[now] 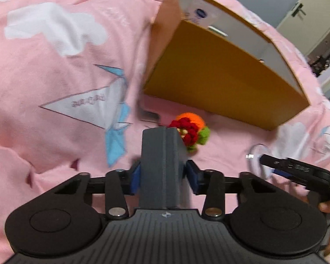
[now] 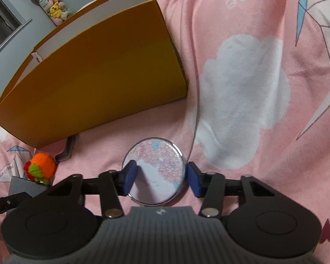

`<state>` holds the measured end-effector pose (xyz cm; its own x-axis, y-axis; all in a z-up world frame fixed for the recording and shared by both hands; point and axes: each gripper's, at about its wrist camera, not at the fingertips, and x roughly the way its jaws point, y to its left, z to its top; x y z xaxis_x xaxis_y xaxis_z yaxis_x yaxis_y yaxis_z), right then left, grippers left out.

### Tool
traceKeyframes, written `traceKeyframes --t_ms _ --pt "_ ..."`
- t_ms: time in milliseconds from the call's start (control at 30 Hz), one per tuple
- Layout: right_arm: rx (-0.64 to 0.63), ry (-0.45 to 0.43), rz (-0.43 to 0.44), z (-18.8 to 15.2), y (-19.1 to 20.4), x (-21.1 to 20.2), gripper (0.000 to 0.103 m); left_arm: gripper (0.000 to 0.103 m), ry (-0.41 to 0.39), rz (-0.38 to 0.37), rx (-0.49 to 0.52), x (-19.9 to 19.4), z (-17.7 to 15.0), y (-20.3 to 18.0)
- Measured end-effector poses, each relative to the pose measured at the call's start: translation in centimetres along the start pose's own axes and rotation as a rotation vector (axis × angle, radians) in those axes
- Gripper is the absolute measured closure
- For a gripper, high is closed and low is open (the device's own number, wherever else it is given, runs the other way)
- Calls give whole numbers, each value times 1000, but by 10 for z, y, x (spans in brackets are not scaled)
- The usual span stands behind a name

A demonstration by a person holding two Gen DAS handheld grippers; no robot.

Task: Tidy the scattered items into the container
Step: 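Close the left tool on the dark grey box while the right tool grips the round compact mirror, then lift the grey box with the left tool while the right tool lifts the mirror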

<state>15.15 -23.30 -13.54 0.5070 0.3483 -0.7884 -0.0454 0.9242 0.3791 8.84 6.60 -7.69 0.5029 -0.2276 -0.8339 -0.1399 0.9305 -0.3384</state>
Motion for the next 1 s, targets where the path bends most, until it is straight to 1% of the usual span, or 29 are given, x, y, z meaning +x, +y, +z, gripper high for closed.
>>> traceKeyframes --t_ms 33,67,133,233,300,333,367,467,600,633,667,700,733,767,800,867,933,1000 --pt "-2 -2 8 0 1 -1 57 64 4 -15 4 0 -2 -2" --pt "-3 -2 15 -1 2 -3 59 64 7 -21 8 0 -3 -5" --pt "-3 -2 38 -2 2 -5 63 64 2 -1 26 3 -4 -10" --pt "15 23 72 -1 0 -1 62 64 12 1 17 8 -6 -12" --pt "41 48 92 0 -3 4 54 64 24 0 10 10 -7 -10" --pt "57 63 105 1 -6 7 53 64 29 1 9 11 -7 -10" --pt "74 77 118 2 -9 10 49 64 35 3 8 13 -7 -11" --pt "99 96 142 3 -13 15 45 64 51 9 9 23 -8 -13" --pt "99 107 158 3 -12 18 40 65 55 13 8 26 -10 -14" --pt "93 105 157 3 -10 18 42 65 51 15 9 26 -10 -14" --pt "86 99 153 3 -9 15 46 65 48 17 8 26 -10 -14" --pt "81 90 146 2 -8 12 52 65 45 19 6 25 -11 -15" --pt "79 79 144 1 -7 8 56 65 42 19 3 24 -11 -14" --pt "80 70 150 -1 -7 4 63 65 41 18 0 23 -11 -14" --pt "82 62 165 -1 -6 -1 71 65 40 18 -2 23 -11 -13" --pt "85 53 222 -2 -3 -11 80 65 41 20 -4 22 -11 -11" --pt "82 53 274 -4 5 -16 84 65 40 25 0 21 -11 -11" --pt "55 45 296 -5 15 -17 86 65 36 30 7 21 -11 -13"
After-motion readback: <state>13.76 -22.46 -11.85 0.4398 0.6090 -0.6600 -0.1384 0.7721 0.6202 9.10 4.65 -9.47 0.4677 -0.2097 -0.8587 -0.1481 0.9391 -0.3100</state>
